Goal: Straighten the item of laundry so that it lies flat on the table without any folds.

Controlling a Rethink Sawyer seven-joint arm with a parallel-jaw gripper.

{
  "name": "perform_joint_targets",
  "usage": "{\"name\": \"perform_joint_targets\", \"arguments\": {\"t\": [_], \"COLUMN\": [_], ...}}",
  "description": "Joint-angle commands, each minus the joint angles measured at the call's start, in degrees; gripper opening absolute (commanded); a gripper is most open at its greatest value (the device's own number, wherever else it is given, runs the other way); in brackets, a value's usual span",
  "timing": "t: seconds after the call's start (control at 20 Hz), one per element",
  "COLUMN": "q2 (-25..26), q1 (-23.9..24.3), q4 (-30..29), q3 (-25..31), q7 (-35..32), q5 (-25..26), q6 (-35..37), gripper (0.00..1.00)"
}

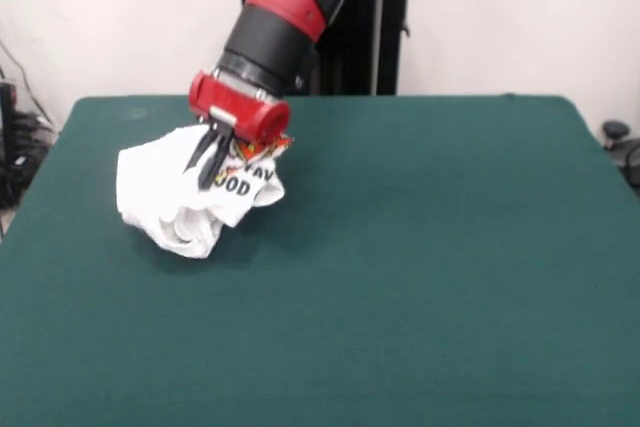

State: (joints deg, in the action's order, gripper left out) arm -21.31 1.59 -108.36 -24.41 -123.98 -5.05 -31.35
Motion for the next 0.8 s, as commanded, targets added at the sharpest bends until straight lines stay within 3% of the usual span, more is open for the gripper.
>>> {"name": "perform_joint_targets", "arguments": {"t": [0.05, 0.35, 0.8], "q2": [-12.9, -21.3, -28.3], "q1": [-3.5, -5.7, -6.8], "q4": [-5.5, -6.2, -5.9], "q3": [4.3, 2.9, 4.1], "q7": [-4.6, -3.1, -3.7], "q5": [2.0, 1.9, 1.5], "q6": [17.7, 30.3, 40.7], "gripper": [0.00, 0.00, 0.00]}}
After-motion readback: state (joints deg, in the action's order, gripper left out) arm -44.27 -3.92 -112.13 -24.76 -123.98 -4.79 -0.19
